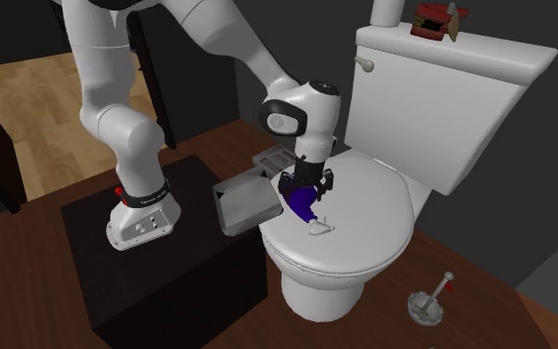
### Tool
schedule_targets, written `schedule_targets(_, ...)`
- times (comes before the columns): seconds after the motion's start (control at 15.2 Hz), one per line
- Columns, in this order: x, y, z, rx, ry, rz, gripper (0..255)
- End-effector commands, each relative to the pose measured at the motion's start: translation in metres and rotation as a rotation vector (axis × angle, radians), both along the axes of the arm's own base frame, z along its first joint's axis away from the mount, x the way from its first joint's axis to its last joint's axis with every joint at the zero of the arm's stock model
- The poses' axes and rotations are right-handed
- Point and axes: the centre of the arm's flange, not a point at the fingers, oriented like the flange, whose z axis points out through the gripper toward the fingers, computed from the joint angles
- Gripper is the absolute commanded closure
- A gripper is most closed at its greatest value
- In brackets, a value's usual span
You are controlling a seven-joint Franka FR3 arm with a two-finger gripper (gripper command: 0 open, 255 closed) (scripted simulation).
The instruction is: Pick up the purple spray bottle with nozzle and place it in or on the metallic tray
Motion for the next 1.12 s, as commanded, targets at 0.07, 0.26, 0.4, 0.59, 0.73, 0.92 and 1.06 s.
schedule_targets(0.07,0.000,-0.002,-0.016,0.000,-0.004,0.014,0)
schedule_targets(0.26,-0.002,-0.002,-0.032,0.000,-0.004,0.014,0)
schedule_targets(0.4,-0.002,-0.001,-0.040,0.000,-0.004,0.014,0)
schedule_targets(0.59,-0.002,-0.001,-0.040,0.000,-0.004,0.014,0)
schedule_targets(0.73,-0.002,-0.001,-0.040,0.000,-0.004,0.014,0)
schedule_targets(0.92,-0.002,-0.001,-0.040,0.000,-0.003,0.014,255)
schedule_targets(1.06,-0.002,-0.001,-0.040,0.000,-0.004,0.014,255)
